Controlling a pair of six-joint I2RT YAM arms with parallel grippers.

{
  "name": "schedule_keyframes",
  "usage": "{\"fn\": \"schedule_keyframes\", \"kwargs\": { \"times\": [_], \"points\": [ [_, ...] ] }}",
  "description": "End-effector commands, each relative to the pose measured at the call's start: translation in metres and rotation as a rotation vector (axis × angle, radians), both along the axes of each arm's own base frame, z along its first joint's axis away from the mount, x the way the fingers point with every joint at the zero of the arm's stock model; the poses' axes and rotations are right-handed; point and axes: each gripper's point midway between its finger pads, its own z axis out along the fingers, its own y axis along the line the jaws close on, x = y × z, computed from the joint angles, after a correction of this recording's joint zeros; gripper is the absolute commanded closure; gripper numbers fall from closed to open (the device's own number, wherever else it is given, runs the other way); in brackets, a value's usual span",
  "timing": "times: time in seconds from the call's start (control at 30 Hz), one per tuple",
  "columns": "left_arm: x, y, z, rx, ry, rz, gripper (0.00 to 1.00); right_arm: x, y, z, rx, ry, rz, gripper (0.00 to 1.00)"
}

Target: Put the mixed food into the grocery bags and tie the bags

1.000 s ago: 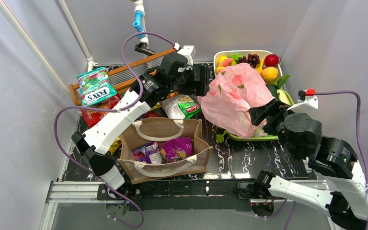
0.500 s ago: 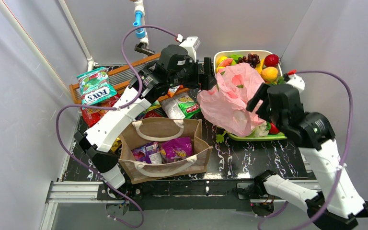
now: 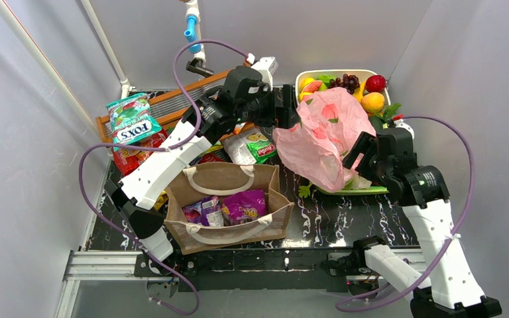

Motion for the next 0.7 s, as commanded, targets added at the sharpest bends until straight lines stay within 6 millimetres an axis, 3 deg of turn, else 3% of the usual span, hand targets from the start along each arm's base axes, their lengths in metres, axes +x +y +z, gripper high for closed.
{"fn": "schedule_keyframes", "kwargs": {
  "times": [0.0,0.2,0.33,0.4,0.47,0.6,0.67],
  "points": [
    [-0.015,0.008,0.023,-0.042,-0.022,-0.020,0.03,0.022,-0.003,-0.001,-0.012,-0.056,0.002,0.14],
    [-0.020,0.011,0.019,-0.047,-0.004,-0.023,0.04,0.036,-0.011,-0.008,-0.051,-0.056,-0.030,0.16],
    [-0.021,0.011,0.018,-0.047,-0.004,-0.026,0.05,0.042,-0.011,-0.022,-0.045,-0.045,-0.040,0.25],
    [-0.023,0.010,0.018,-0.052,-0.005,-0.038,0.05,0.045,-0.012,-0.025,-0.045,-0.048,-0.046,0.36],
    [-0.024,0.008,0.018,-0.054,-0.005,-0.055,0.05,0.047,-0.014,-0.025,-0.055,-0.056,-0.055,0.53],
    [-0.027,0.005,0.024,-0.054,-0.028,-0.097,0.05,0.052,-0.014,-0.004,-0.049,-0.106,-0.060,0.98],
    [-0.023,0.004,0.027,-0.052,-0.048,-0.093,0.05,0.055,-0.005,0.021,0.006,-0.160,-0.036,0.99]
  ]
}}
